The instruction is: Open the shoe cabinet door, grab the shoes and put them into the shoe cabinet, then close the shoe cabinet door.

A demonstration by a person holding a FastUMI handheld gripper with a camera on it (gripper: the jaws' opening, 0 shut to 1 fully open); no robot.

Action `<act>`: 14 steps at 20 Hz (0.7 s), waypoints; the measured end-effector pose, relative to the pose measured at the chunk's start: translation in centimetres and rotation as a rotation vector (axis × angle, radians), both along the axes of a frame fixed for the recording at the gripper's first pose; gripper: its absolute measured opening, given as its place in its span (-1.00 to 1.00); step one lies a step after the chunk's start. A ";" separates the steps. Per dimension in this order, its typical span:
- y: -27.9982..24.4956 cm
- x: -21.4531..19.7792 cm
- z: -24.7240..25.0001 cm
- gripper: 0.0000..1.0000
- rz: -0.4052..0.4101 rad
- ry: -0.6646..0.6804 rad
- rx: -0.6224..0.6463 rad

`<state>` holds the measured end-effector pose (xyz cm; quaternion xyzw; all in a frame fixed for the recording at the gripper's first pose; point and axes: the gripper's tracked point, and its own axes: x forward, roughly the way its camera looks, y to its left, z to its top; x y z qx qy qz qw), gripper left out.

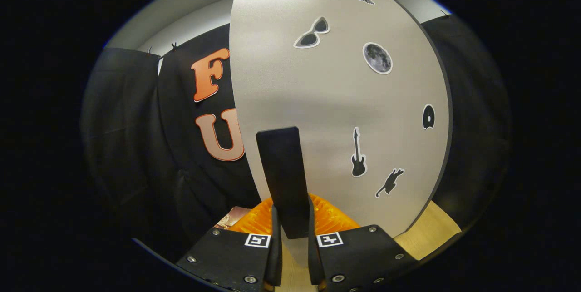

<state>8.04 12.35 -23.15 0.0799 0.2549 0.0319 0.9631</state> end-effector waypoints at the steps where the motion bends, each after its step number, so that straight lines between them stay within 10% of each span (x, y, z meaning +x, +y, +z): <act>1: -0.3 -0.5 0.2 -0.54 0.005 -0.002 0.003; 14: -4.1 -5.1 2.1 -0.55 0.030 -0.006 -0.031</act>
